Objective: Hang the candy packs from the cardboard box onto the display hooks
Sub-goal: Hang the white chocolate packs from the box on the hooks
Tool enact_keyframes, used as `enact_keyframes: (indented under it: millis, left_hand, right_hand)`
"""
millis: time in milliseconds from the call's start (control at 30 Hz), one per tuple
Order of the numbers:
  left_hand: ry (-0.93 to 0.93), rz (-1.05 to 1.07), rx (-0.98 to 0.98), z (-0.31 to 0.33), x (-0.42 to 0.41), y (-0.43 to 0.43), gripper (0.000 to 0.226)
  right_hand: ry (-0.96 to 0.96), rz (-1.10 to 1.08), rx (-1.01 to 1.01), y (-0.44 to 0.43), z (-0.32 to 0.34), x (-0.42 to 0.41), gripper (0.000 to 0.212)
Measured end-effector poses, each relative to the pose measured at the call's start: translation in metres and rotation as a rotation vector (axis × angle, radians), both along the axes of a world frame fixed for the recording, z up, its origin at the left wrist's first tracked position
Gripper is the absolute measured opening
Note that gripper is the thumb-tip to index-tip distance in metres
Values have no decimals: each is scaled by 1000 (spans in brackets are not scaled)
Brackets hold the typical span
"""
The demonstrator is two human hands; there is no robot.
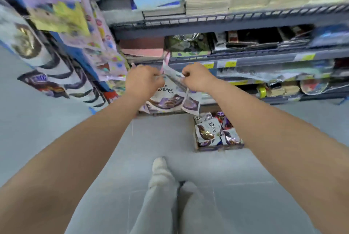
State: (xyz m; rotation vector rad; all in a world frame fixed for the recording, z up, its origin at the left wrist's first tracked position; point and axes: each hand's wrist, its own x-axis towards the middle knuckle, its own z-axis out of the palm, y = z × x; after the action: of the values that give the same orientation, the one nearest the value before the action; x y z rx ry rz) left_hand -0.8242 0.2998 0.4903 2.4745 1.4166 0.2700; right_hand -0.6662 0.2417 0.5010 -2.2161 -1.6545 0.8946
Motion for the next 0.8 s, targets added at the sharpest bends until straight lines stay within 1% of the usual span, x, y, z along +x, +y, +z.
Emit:
enact_keyframes:
  millis: [33, 133, 233, 333, 400, 500, 600, 700, 767, 800]
  left_hand:
    - [-22, 5, 40, 13, -20, 1, 39]
    - [-83, 19, 102, 49, -80, 7, 37]
    - [-123, 55, 103, 78, -134, 16, 35]
    - [-159, 126, 86, 93, -184, 32, 30]
    - [-184, 188, 84, 104, -215, 43, 21]
    - [-206, 228, 83, 117, -255, 64, 19]
    - [-201, 203, 131, 125, -290, 95, 23]
    - [-148, 169, 310, 132, -315, 124, 24]
    - [-89, 180, 437, 138, -328, 145, 25]
    - [-67, 196, 470, 140, -333, 156, 25]
  right_hand:
    - [-38, 67, 20, 6, 16, -16, 45]
    - [-84, 158, 109, 21, 56, -69, 39]
    - [-59, 210, 215, 38, 83, -121, 18]
    - [-1, 206, 291, 57, 103, -169, 17]
    - [6, 200, 333, 70, 113, -201, 16]
    - [44, 111, 385, 88, 116, -242, 12]
    - [46, 3, 442, 105, 115, -276, 14]
    - [-60, -169, 565, 121, 117, -298, 19]
    - [-137, -311, 709, 130, 119, -305, 21]
    - [-158, -353, 778, 136, 120, -306, 21]
